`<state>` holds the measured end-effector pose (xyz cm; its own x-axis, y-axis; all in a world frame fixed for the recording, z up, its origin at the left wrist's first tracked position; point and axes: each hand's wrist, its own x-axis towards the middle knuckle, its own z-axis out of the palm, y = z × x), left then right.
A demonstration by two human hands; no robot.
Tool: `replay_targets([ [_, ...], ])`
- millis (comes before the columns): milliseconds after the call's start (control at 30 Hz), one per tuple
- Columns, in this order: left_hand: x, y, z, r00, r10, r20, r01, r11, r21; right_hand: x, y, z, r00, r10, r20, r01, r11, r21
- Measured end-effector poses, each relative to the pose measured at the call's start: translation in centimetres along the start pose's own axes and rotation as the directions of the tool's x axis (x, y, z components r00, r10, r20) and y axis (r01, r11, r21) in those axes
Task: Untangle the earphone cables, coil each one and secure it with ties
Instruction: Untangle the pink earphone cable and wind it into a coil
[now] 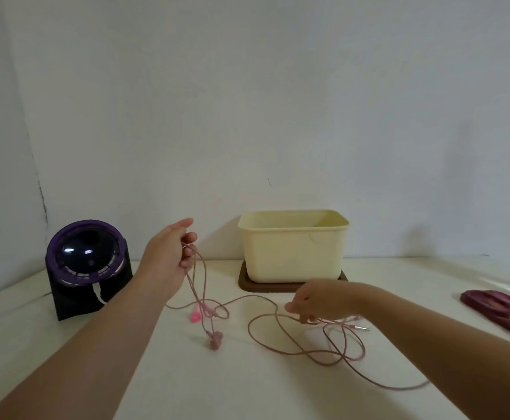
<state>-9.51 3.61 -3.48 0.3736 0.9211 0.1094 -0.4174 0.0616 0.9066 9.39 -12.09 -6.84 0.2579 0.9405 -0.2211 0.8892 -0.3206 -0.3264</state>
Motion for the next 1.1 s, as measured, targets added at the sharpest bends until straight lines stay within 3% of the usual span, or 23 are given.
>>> replay_targets([
  [133, -0.5, 0.6, -0.1, 0.989, 0.145, -0.006, -0.141, 0.967, 0.212, 0.5, -0.1, 1.1, 0.998, 0.045, 0.042, -0.044, 0.999, -0.032],
  [200, -0.9, 0.7, -0.1, 0.966, 0.25, 0.068, -0.253, 0.852, 0.458, 0.3, 0.0, 0.8, 0.995, 0.02, 0.094, -0.01, 0.994, -0.111],
  [267, -1.7, 0.2, 0.1, 0.928, 0.287, 0.236, -0.37, 0.661, 0.652, 0.1, 0.0, 0.3, 0.99, -0.027, 0.138, 0.043, 0.992, -0.115],
  [367, -3.3, -1.4, 1.0, 0.84, 0.135, 0.526, -0.527, 0.436, 0.73, -0.6, -0.8, -0.8, 0.993, -0.113, 0.027, 0.113, 0.993, -0.017],
  [433, -4.2, -2.5, 2.0, 0.767, -0.012, 0.641, -0.595, 0.361, 0.718, -0.9, -1.6, -2.0, 0.973, -0.186, -0.134, 0.197, 0.977, 0.076],
  [533, -5.3, -3.4, 3.6, 0.694, -0.021, 0.72, -0.658, 0.387, 0.646, -2.2, -2.4, -4.3, 0.933, -0.25, -0.259, 0.289, 0.949, 0.126],
  [600, -5.0, -3.0, 4.2, 0.73, 0.072, 0.68, -0.643, 0.41, 0.647, -3.2, -2.4, -5.6, 0.933, -0.251, -0.26, 0.282, 0.955, 0.09],
  [633, -4.6, -2.6, 4.3, 0.766, 0.121, 0.632, -0.605, 0.471, 0.642, -3.6, -2.2, -6.0, 0.939, -0.237, -0.25, 0.261, 0.963, 0.067],
  [700, -3.5, -1.5, 4.2, 0.858, 0.197, 0.474, -0.453, 0.724, 0.52, -4.1, -1.1, -6.6, 0.956, -0.181, -0.23, 0.195, 0.98, 0.042],
  [767, -2.3, 0.1, 3.5, 0.94, 0.201, 0.275, -0.271, 0.931, 0.243, -4.1, 0.4, -6.8, 0.969, -0.098, -0.225, 0.102, 0.995, 0.006],
  [800, -1.7, 0.8, 2.9, 0.962, 0.186, 0.201, -0.21, 0.971, 0.109, -4.0, 1.2, -6.7, 0.973, -0.053, -0.224, 0.047, 0.998, -0.03],
  [933, -0.8, 2.8, 0.8, 0.987, 0.158, -0.014, -0.158, 0.972, -0.173, -3.0, 3.9, -5.9, 0.959, 0.138, -0.249, -0.191, 0.961, -0.201],
  [1000, -0.7, 3.0, 0.2, 0.977, 0.196, -0.084, -0.209, 0.961, -0.181, -2.4, 5.2, -5.5, 0.934, 0.258, -0.246, -0.295, 0.947, -0.128],
  [1100, -0.9, 2.8, -0.1, 0.959, 0.253, -0.127, -0.269, 0.955, -0.124, -1.4, 7.0, -5.7, 0.856, 0.307, -0.415, -0.354, 0.935, -0.037],
])
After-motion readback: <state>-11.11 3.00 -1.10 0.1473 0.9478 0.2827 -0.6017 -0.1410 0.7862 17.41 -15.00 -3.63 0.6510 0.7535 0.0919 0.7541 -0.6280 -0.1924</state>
